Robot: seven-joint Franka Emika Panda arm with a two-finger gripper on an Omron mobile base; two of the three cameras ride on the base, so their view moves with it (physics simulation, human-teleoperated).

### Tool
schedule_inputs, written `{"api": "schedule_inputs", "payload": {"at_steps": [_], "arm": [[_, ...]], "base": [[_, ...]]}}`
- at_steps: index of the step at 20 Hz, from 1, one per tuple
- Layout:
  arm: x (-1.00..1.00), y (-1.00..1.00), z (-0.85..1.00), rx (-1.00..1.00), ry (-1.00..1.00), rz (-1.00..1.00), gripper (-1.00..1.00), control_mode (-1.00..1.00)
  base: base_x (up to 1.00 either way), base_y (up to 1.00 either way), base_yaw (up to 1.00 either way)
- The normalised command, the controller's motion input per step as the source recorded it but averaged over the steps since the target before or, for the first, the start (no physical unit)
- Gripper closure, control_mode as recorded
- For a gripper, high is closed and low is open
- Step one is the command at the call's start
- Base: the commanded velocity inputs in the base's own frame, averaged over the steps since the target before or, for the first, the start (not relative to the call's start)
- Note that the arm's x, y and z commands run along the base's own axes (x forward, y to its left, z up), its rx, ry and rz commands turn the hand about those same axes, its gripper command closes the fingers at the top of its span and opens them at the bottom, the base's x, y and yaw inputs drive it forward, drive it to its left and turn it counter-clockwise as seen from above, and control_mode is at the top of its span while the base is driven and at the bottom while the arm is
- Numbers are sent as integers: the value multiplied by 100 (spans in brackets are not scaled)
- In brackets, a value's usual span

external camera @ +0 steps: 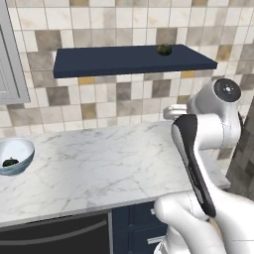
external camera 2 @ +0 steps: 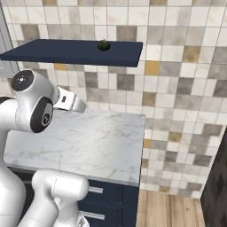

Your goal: Pick the squashs from the cabinet and place them in one bowl. Pick the broccoli from the sink and place it in the other bowl.

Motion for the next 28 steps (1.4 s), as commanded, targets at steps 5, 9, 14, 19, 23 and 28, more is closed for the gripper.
{"api": "schedule_inputs", "payload": {"at_steps": [5,9,14,19,23,28], "arm": [[-3,0,82,1,-24,0,-100,-100],[3,0,92,0,-2,0,-100,-100],[0,-4,87,0,-2,0,-100,-100],[21,-4,44,-6,-10,0,-100,-100],[59,-24,-4,-8,-1,0,-100,-100],[30,-20,-2,1,2,0,-100,-100]], "base": [[0,0,0],[0,0,0],[0,0,0],[0,0,0],[0,0,0],[0,0,0]]}}
